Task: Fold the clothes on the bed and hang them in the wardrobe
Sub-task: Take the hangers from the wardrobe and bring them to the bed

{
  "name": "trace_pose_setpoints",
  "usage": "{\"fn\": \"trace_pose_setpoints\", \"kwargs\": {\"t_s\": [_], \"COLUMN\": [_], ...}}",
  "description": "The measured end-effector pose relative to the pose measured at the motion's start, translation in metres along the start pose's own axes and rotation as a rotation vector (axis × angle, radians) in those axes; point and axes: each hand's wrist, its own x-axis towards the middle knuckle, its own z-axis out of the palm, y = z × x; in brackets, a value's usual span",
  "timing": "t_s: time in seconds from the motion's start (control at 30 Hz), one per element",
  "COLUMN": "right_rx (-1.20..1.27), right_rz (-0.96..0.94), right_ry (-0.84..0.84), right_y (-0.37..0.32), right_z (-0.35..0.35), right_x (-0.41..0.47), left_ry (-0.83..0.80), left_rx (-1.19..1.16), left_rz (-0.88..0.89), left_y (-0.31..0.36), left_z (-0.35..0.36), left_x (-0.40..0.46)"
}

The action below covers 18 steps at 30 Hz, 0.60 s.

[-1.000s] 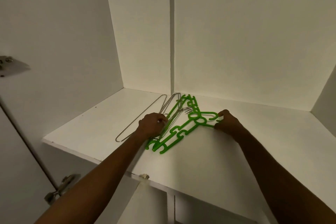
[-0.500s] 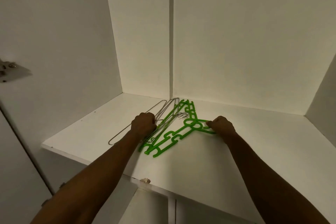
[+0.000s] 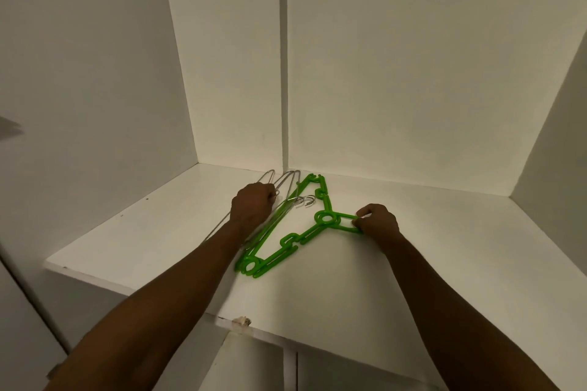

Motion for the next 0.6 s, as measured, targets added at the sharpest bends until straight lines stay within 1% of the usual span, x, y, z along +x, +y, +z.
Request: {"fn": "trace_pose_setpoints", "kwargs": {"t_s": [0.1, 0.2, 0.27, 0.37, 0.5, 0.6], "right_rx": [0.028, 0.040, 0.050, 0.113, 0.401, 0.633], "right_rz": [0.016, 0.013, 0.016, 0.054, 0.156, 0.254], "right_ry": [-0.007, -0.020, -0.018, -0.020, -0.075, -0.152], "right_y": [-0.002, -0.008, -0.010, -0.010, -0.008, -0.009], "right_z": [0.002, 0.004, 0.006, 0.005, 0.004, 0.005], "right_x": [0.000, -0.002, -0.001, 0.000, -0.004, -0.007], "left_ry": [0.006, -0.055, -0.075, -0.106, -0.147, -0.173], "left_rx": [-0.044, -0.020, 0.040, 0.052, -0.014, -0.095], "left_rz": [0.039, 0.053, 0.028, -0.010, -0.005, 0.053], "left_y": [0.020, 0.039, 0.046, 0.053, 0.062, 0.073], "left_z": [0.001, 0.012, 0.019, 0.022, 0.024, 0.028], "left_x": [0.001, -0.002, -0.001, 0.003, 0.004, -0.003]}}
